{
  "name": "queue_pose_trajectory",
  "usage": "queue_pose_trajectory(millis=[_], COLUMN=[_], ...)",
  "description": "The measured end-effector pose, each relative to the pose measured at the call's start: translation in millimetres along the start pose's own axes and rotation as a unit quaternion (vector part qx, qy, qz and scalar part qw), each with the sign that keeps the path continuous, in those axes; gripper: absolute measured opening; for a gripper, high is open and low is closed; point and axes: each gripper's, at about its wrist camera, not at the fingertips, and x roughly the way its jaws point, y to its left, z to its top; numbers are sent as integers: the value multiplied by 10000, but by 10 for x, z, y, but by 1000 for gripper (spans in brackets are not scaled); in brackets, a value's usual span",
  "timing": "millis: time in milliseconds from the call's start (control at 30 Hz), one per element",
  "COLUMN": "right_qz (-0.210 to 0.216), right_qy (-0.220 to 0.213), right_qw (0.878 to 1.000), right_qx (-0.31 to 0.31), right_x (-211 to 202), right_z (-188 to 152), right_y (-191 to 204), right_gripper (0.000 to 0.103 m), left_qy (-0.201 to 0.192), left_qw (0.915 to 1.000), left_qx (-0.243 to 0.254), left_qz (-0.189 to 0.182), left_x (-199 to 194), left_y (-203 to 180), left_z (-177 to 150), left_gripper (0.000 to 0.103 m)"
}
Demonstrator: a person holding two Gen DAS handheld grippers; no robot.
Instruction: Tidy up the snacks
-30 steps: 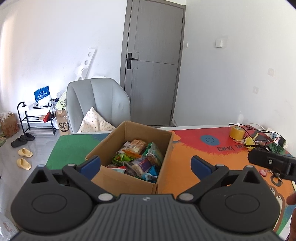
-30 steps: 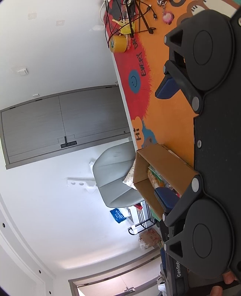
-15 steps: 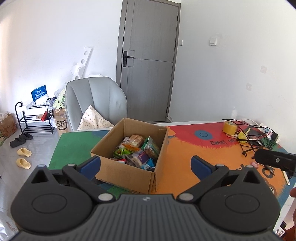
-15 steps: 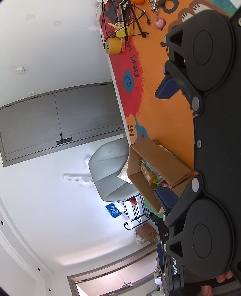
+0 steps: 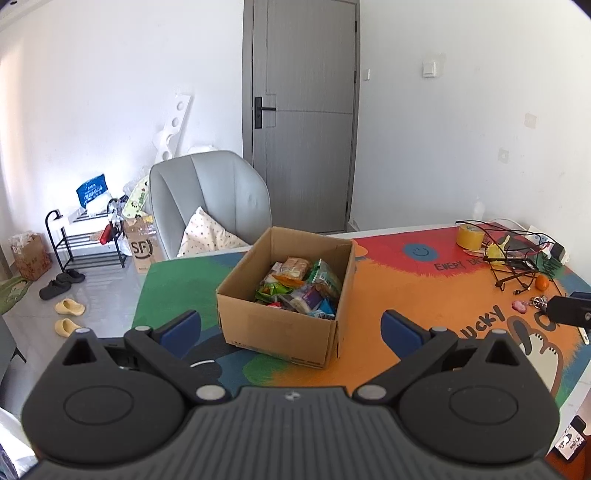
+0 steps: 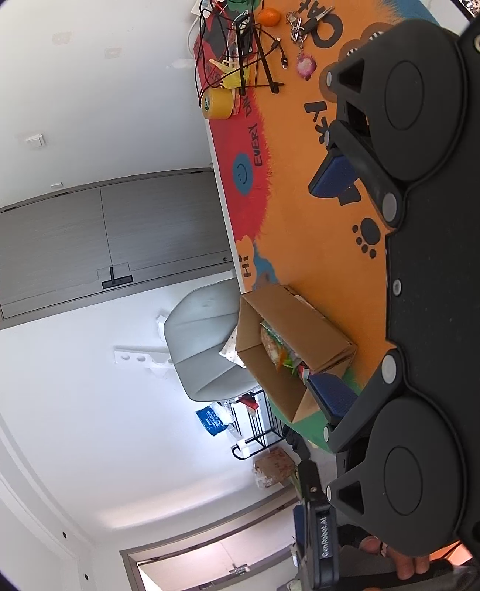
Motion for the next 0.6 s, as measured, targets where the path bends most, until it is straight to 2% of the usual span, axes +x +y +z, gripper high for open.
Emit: queue_pose_trajectory(millis=[600], right_qz=[-76], right_qy=[-49], right_qw=[10000], right_qx=[-36], right_x=[-98], right_z=[20], right_y=[-48], right_gripper=[103], left_qy=[-57], left_qw=[9999], left_qx=[4], left_qz=[-150], left_x=[-25], left_y=[31], left_z=[-14], left_gripper=[103])
